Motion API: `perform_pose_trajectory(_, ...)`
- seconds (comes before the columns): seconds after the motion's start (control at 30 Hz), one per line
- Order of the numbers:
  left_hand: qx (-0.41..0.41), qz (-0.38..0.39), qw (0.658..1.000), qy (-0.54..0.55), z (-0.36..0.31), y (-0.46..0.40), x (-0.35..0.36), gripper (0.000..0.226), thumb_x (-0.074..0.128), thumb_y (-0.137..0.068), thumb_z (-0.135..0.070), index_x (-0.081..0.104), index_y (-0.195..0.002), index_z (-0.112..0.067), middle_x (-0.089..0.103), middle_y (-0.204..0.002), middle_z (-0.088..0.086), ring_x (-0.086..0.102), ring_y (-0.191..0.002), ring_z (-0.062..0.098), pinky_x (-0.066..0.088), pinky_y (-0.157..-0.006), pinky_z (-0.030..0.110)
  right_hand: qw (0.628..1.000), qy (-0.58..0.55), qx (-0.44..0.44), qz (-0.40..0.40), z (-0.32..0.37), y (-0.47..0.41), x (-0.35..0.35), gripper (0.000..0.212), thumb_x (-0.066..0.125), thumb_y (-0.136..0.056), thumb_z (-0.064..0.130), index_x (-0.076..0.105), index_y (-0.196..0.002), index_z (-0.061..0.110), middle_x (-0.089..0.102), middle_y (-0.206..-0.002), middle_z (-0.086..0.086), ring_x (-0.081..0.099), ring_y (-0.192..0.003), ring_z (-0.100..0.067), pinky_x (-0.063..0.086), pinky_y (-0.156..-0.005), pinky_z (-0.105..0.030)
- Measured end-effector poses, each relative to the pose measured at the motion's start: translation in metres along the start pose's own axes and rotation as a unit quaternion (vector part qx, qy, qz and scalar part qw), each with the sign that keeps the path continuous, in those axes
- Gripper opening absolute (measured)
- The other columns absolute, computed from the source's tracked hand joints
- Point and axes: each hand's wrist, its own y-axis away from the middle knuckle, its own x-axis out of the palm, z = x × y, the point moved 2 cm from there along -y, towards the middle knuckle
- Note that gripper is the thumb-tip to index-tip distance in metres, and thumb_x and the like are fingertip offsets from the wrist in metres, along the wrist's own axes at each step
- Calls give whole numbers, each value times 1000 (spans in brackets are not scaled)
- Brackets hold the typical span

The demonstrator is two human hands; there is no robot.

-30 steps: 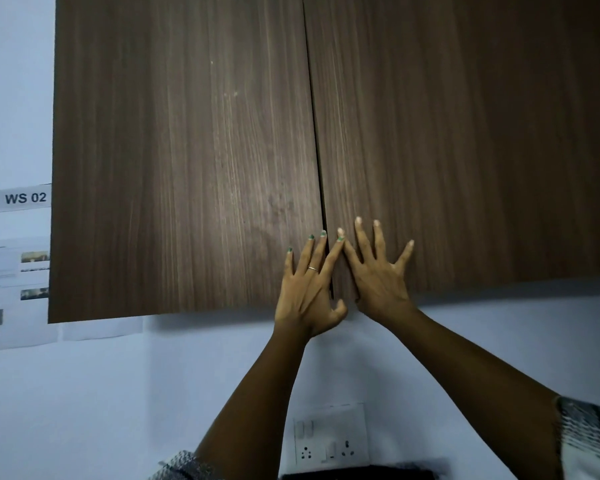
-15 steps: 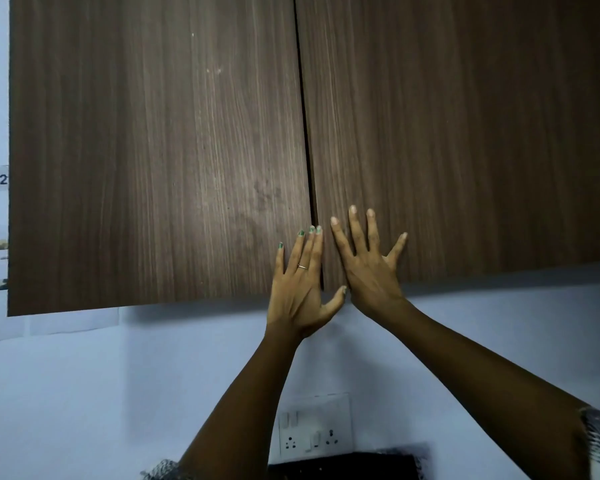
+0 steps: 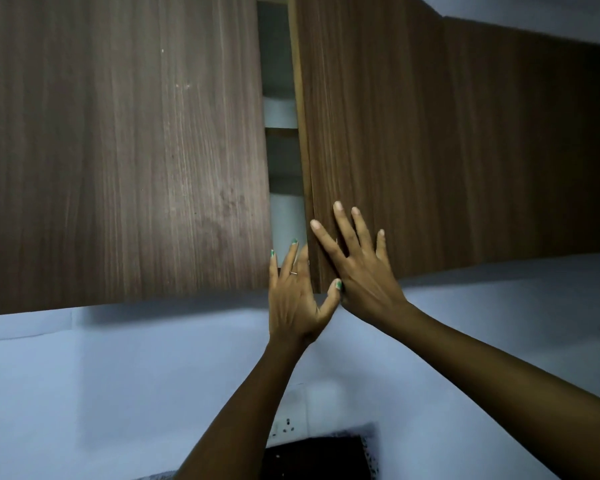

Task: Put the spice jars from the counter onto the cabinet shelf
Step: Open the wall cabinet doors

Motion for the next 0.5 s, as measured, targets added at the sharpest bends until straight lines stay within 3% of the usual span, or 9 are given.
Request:
perform_pose_trajectory(0.13,30,-21,999,8,-33,-2,-9,71,44,-85,-42,33,-143,-2,40,-148,13,34,-140,23,7,-119,46,994,73,-57,-54,-10,12,-33,96,70,-75,38,7,-148,29,2,-156,-11,14,-144,-37,30,-101,-70)
perform_pose_trajectory(0.27,37,-29,998,36,-71,-3,-13,71,43,-85,-39,35,-141,3,41,-147,15,36,-139,23,1,-120,45,975,156,-117,-103,-24,25,-64,80,63,-79,40,25,-145,17,21,-155,-13,25,-142,-36,27,-107,-64)
perform_pose_trajectory(0.33,39,-28,997,57,-90,-3,-13,70,44,-85,-38,35,-140,4,43,-145,16,42,-136,23,-1,-120,44,966,185,-138,-114,-34,33,-80,76,59,-81,41,28,-144,14,21,-154,-13,25,-141,-36,25,-111,-60)
perform_pose_trajectory(0.5,32,-43,989,137,-144,0,-8,68,46,-86,-32,34,-138,9,61,-127,15,64,-108,19,21,-116,54,950,230,-169,-125,-58,58,-122,66,51,-87,40,32,-142,11,19,-153,-12,25,-141,-35,22,-114,-54)
